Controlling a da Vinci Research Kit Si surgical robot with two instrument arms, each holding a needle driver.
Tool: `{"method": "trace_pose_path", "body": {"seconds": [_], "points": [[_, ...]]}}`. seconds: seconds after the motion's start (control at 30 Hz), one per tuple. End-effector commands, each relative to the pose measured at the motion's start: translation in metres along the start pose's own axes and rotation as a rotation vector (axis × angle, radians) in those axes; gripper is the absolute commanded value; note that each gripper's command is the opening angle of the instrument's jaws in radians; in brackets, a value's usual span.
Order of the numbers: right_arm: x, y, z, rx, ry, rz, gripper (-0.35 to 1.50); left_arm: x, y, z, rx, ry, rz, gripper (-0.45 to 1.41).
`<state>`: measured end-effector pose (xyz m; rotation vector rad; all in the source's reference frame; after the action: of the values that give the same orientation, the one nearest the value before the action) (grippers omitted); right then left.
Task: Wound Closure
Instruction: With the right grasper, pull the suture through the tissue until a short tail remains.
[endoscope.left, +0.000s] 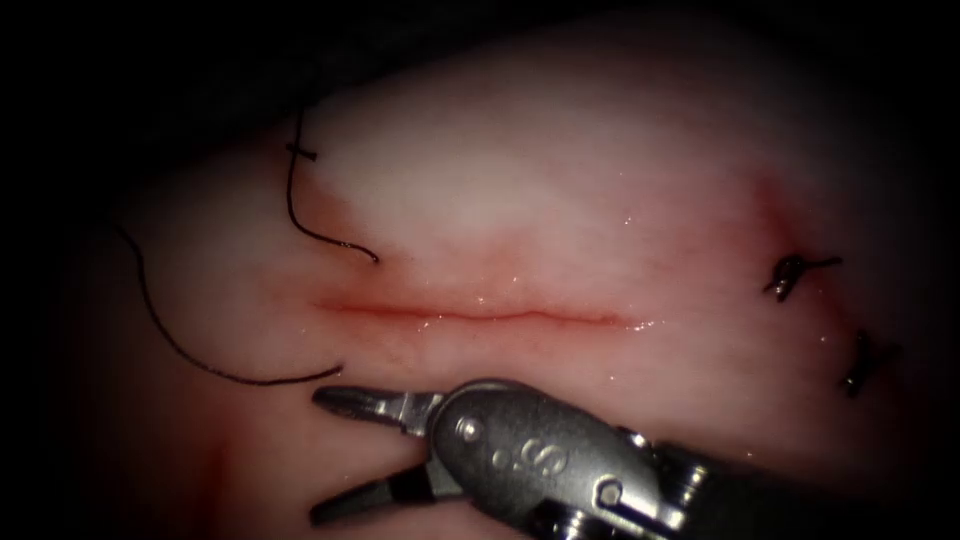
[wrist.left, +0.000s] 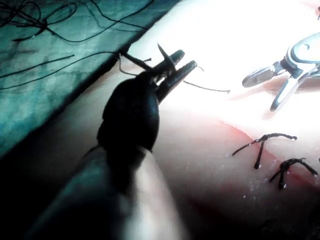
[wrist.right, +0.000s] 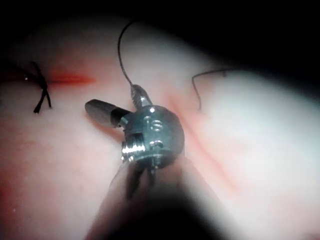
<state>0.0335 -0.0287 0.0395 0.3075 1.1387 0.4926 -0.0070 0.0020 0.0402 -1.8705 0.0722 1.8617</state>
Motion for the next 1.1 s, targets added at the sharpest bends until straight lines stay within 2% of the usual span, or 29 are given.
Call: {"method": "trace_pose_path", "body": {"seconds": [0.03, 0.33, 0.43, 0.47, 0.5, 0.53, 0.57, 0.67, 0.77, 0.93, 0.97, 1.0, 1.03, 1.1], "points": [[0.0008, 0.0009, 0.0014, -0.001, 0.001, -0.007, 1.13, -0.0002, -0.0007, 0.0007, -0.002, 0.003, 0.004, -0.45], [-0.0006, 0.0027, 0.0032, -0.028, -0.084, -0.043, 1.01, -0.0009, -0.0012, 0.001, -0.006, 0.007, 0.011, -0.45], [-0.0011, 0.0029, 0.0037, -0.029, -0.102, -0.046, 0.84, -0.001, -0.0012, 0.0011, -0.007, 0.013, 0.012, -0.45], [-0.0011, 0.0029, 0.0037, -0.029, -0.102, -0.046, 0.84, -0.001, -0.0012, 0.0011, -0.007, 0.013, 0.012, -0.45], [-0.0013, 0.003, 0.0038, -0.03, -0.105, -0.048, 0.16, -0.001, -0.0012, 0.0012, -0.006, 0.013, 0.012, -0.45], [-0.0013, 0.003, 0.0038, -0.03, -0.105, -0.048, 0.16, -0.001, -0.0012, 0.0012, -0.006, 0.013, 0.012, -0.45], [-0.0015, 0.0031, 0.0037, -0.023, -0.152, 0.02, -0.35, -0.001, -0.0012, 0.0013, -0.011, 0.014, 0.012, -0.45], [-0.0016, 0.003, 0.0035, -0.038, -0.211, 0.046, -0.35, -0.0011, -0.0011, 0.0014, -0.01, 0.014, 0.013, -0.45], [-0.0017, 0.0023, 0.0031, -0.01, -0.266, 0.067, -0.35, -0.0015, -0.0013, 0.0021, -0.018, 0.014, 0.008, -0.45], [-0.0013, 0.0002, 0.0025, 0.033, -0.261, 0.077, -0.35, -0.0021, -0.0015, 0.0027, -0.017, 0.01, -0.001, -0.45], [-0.001, -0.0018, 0.0017, 0.058, -0.25, 0.087, -0.35, -0.0025, -0.0015, 0.003, -0.017, 0.009, -0.005, -0.45], [-0.001, -0.0018, 0.0017, 0.058, -0.25, 0.087, -0.35, -0.0025, -0.0015, 0.003, -0.017, 0.009, -0.005, -0.45], [-0.0005, -0.0044, 0.0008, 0.075, -0.231, 0.098, -0.35, -0.0027, -0.0015, 0.0031, -0.016, 0.009, -0.009, -0.45], [0.0, -0.007, 0.0, 0.092, -0.223, 0.103, -0.35, -0.0028, -0.0013, 0.0032, -0.02, 0.002, -0.012, -0.45]]}}
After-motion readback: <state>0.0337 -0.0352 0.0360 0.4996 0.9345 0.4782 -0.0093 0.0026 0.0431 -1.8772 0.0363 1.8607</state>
